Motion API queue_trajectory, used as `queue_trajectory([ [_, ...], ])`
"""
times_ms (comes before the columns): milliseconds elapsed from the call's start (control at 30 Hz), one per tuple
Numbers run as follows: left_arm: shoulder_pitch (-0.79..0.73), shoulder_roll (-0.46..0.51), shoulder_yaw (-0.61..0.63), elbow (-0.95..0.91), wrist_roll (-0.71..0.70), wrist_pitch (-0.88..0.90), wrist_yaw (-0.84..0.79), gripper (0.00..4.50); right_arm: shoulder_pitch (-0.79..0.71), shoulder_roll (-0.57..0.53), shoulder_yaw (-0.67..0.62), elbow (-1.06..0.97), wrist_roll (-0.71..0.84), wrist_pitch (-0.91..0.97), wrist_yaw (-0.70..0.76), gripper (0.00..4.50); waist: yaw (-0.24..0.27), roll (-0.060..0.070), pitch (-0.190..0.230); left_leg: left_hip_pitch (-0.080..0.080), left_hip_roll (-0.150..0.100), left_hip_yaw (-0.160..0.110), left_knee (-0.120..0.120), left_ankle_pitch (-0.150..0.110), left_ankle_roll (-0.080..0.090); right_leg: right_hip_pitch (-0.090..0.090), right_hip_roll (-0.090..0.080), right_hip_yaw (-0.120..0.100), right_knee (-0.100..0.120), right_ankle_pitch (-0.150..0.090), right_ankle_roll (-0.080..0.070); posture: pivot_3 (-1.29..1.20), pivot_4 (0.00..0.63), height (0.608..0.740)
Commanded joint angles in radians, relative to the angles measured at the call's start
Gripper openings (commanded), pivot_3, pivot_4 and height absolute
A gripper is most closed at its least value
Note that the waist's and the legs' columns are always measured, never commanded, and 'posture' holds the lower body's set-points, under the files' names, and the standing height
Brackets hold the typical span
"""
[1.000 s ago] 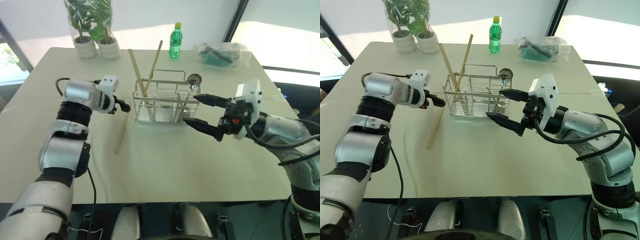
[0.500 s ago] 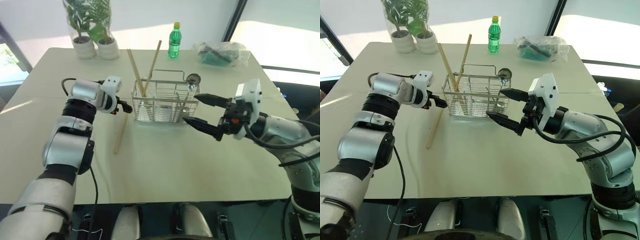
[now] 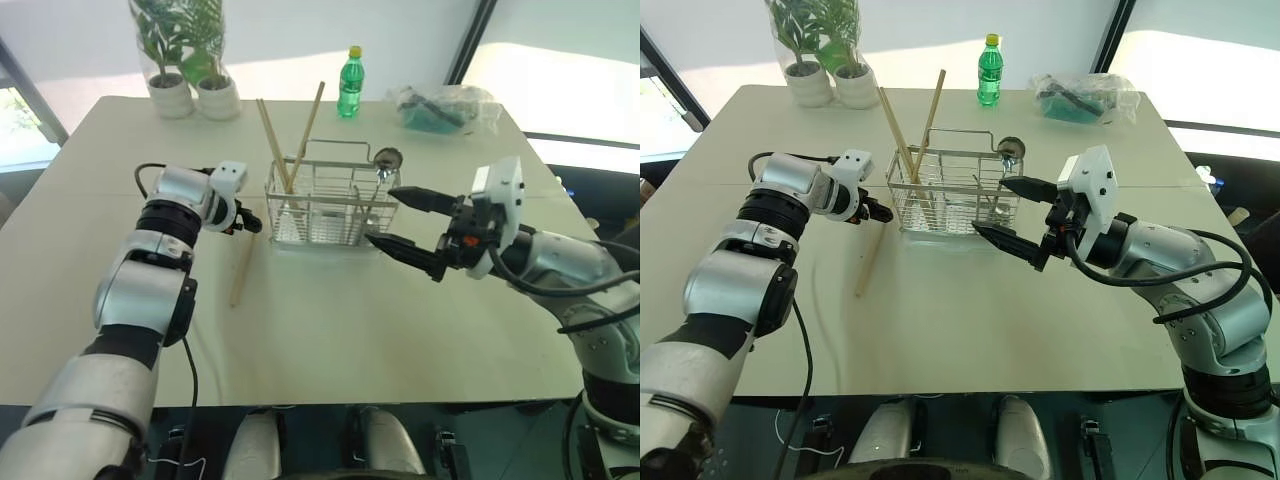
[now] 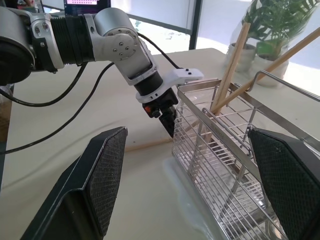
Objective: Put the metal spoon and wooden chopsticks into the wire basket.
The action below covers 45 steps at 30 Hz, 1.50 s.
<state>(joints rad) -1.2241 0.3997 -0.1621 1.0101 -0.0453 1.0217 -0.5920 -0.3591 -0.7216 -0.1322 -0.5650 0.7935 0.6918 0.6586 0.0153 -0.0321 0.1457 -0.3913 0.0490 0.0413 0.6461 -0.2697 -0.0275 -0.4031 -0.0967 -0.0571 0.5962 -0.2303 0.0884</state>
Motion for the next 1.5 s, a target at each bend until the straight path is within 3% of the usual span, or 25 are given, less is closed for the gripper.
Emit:
queue_trajectory([
  [33, -0.003, -0.018, 0.018, 0.033, -0.002, 0.008, -0.024, 1.42, -0.004, 0.005, -0.028, -0.032, 0.015, -0.011, -0.007, 4.03, 0.000, 0.000, 0.000, 0.000, 0.000, 0.000, 0.000, 0.000, 0.000, 0.000, 0.000, 0.000, 0.000, 0.000, 0.000, 0.00, 0.150, 0.717],
  [100, -0.005, -0.016, 0.022, 0.038, 0.002, 0.009, -0.023, 0.35, -0.005, 0.004, -0.029, -0.031, 0.015, -0.011, -0.007, 4.03, 0.000, 0.000, 0.000, 0.000, 0.000, 0.000, 0.000, 0.000, 0.000, 0.000, 0.000, 0.000, 0.000, 0.000, 0.000, 0.00, 0.150, 0.717],
  [133, -0.006, -0.014, 0.030, 0.041, 0.003, 0.014, -0.015, 0.04, -0.006, 0.005, -0.029, -0.030, 0.015, -0.011, -0.007, 4.03, 0.000, 0.000, 0.000, 0.000, 0.000, 0.000, 0.000, 0.000, 0.000, 0.000, 0.000, 0.000, 0.000, 0.000, 0.000, 0.00, 0.150, 0.717],
  [433, 0.017, 0.044, 0.146, 0.002, 0.001, 0.005, 0.127, 0.04, -0.003, -0.014, -0.036, -0.009, 0.015, -0.014, 0.024, 4.03, -0.005, 0.000, 0.000, 0.000, 0.000, 0.000, 0.000, 0.000, 0.000, 0.000, 0.000, 0.000, 0.000, 0.002, 0.003, 0.00, 0.150, 0.717],
  [733, 0.092, 0.113, 0.614, -0.289, -0.212, -0.316, 0.437, 0.04, -0.004, -0.056, -0.059, 0.002, 0.028, 0.010, 0.052, 4.03, -0.001, -0.001, 0.001, 0.000, 0.001, 0.000, -0.001, 0.000, 0.000, -0.002, 0.000, 0.000, 0.002, 0.002, 0.004, 0.00, 0.150, 0.717],
  [833, 0.080, 0.110, 0.701, -0.413, -0.292, -0.421, 0.442, 0.04, -0.006, -0.056, -0.060, 0.004, 0.028, 0.016, 0.054, 4.03, -0.001, -0.001, 0.001, 0.000, 0.000, 0.001, 0.000, 0.000, 0.000, -0.001, -0.001, 0.000, 0.001, 0.002, 0.004, 0.00, 0.150, 0.717],
  [1100, 0.007, 0.015, 0.618, -0.754, -0.468, -0.476, 0.281, 0.04, -0.005, -0.044, -0.050, -0.007, 0.031, 0.025, 0.044, 4.03, 0.014, -0.001, 0.001, 0.000, -0.001, 0.001, 0.001, 0.000, 0.000, 0.003, -0.001, 0.000, -0.001, 0.002, 0.003, 0.00, 0.150, 0.717],
  [1500, 0.113, -0.102, 0.404, -0.870, -0.488, -0.466, 0.179, 0.04, 0.016, -0.036, -0.062, -0.035, 0.033, 0.025, 0.009, 4.03, 0.009, 0.000, 0.000, 0.003, 0.000, 0.001, 0.001, 0.000, 0.000, 0.004, 0.000, 0.000, 0.000, 0.002, 0.004, 0.00, 0.150, 0.717],
])
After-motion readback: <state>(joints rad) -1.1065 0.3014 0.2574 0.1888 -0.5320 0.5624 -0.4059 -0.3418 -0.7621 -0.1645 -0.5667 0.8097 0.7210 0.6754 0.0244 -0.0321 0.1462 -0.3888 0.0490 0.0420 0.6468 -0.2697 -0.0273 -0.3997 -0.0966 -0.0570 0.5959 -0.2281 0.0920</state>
